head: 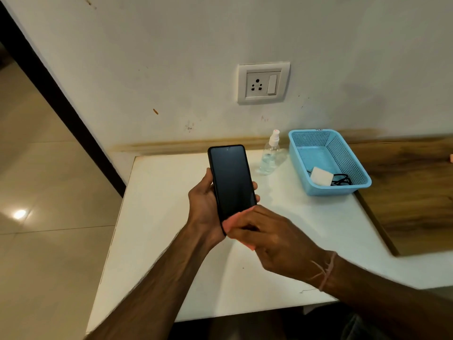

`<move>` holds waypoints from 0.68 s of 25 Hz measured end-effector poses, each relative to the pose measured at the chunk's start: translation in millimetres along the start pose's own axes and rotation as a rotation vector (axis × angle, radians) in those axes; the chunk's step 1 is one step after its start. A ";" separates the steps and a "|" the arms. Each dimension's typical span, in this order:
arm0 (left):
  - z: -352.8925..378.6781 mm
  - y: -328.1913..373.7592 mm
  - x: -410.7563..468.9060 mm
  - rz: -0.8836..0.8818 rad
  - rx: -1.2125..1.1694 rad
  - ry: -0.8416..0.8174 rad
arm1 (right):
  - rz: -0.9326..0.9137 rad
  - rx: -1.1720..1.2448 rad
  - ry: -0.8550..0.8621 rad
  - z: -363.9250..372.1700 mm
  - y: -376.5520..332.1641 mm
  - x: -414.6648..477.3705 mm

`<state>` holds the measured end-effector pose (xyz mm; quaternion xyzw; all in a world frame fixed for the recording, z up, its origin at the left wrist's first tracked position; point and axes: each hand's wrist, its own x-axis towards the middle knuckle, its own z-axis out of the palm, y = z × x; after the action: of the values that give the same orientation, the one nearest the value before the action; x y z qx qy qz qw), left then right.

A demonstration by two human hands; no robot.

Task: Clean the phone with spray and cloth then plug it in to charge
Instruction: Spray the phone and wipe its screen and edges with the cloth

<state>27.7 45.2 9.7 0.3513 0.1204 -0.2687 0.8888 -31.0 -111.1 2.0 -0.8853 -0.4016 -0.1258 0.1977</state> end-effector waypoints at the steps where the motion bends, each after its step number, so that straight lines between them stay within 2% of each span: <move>1: -0.3 1.0 0.4 0.001 -0.001 -0.007 | -0.013 -0.022 -0.001 -5.6 6.7 -2.7; 7: -4.9 -0.3 2.9 -0.016 0.041 0.056 | 0.179 -0.138 0.208 -14.0 25.0 31.7; 11: -1.6 0.3 -0.5 0.008 -0.016 0.026 | 0.081 -0.007 0.105 6.6 -6.1 15.8; 13: -1.0 0.8 -0.1 0.019 -0.043 0.001 | 0.048 -0.023 0.042 1.8 -8.4 1.9; 15: -1.5 1.4 0.7 0.010 -0.044 -0.017 | 0.056 -0.032 0.073 -9.5 4.5 -0.4; 17: -3.1 -0.3 2.6 -0.008 -0.010 0.008 | 0.152 -0.048 0.185 -19.8 21.2 10.7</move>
<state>29.6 46.1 6.3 0.3475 0.1265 -0.2704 0.8889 -9.2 -125.7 18.5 -0.9023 -0.3102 -0.2011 0.2218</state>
